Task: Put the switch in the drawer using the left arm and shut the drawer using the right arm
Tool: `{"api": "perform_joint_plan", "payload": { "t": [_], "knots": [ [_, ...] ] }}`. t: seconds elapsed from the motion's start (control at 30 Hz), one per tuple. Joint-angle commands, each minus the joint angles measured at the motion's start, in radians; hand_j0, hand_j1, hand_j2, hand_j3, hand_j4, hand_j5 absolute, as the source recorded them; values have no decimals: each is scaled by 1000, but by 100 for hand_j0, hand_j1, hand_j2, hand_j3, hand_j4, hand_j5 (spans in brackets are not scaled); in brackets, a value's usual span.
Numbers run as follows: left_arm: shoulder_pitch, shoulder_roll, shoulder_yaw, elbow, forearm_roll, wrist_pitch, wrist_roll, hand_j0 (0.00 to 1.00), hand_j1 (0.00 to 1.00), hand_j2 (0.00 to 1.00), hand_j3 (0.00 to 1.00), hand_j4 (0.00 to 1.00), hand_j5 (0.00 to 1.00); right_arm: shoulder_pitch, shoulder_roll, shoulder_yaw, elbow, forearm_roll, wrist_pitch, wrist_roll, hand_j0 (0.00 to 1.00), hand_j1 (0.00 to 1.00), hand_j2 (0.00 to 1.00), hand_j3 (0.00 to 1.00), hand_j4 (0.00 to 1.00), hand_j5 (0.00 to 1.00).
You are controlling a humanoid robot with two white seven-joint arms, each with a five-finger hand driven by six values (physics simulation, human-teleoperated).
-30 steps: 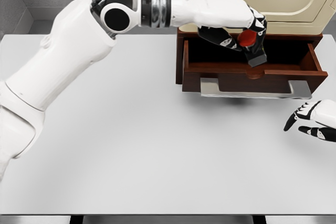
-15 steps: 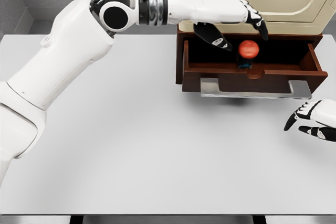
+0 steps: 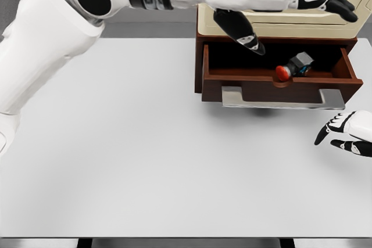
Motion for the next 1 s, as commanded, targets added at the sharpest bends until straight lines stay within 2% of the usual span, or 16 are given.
{"api": "perform_joint_plan", "payload": {
  "t": [0.0,0.1,0.2,0.23,0.3,0.33,0.4,0.43,0.47,0.53,0.77,0.97],
  "knots": [
    [0,65,25,-104,69,3,2,100,100,100,100,100,100,0,0,0,0,-7,3,0,53,53,53,53,53,53],
    [0,197,32,-169,112,3,3,100,100,100,100,100,100,0,-1,0,0,-7,3,0,53,53,53,53,53,53],
    [15,443,30,-179,125,3,29,100,100,100,100,100,100,-3,-1,0,0,-7,3,0,52,52,52,52,52,52],
    [60,577,30,-178,129,3,29,100,100,100,100,100,100,-6,-1,0,0,-9,3,0,52,52,52,52,52,52],
    [135,746,32,-167,132,3,29,100,100,100,100,100,100,-8,-1,0,1,-12,3,0,50,50,50,50,50,50],
    [172,791,32,-147,131,3,29,100,100,100,100,100,100,-6,-1,0,1,-12,3,0,49,49,49,49,49,49],
    [291,791,28,-67,122,3,28,100,100,100,100,100,100,-21,-1,0,1,-13,3,0,48,48,48,48,48,48],
    [321,786,25,-34,114,3,22,100,100,100,100,100,100,-25,-1,0,1,-13,3,0,47,47,47,47,47,47],
    [345,774,24,-34,86,3,17,100,100,100,100,100,100,-29,-1,0,1,-13,3,0,47,47,47,47,47,47],
    [347,685,27,-31,10,3,17,100,100,100,100,100,100,-34,-1,0,1,-24,3,0,47,47,47,47,47,47],
    [353,699,-13,-40,3,3,15,100,100,100,100,100,100,-43,-15,0,1,-44,3,0,49,49,49,49,49,49],
    [353,697,-15,-41,3,3,12,100,100,100,100,100,100,-63,-15,0,1,-75,3,0,49,49,49,49,49,49]
  ]
}}
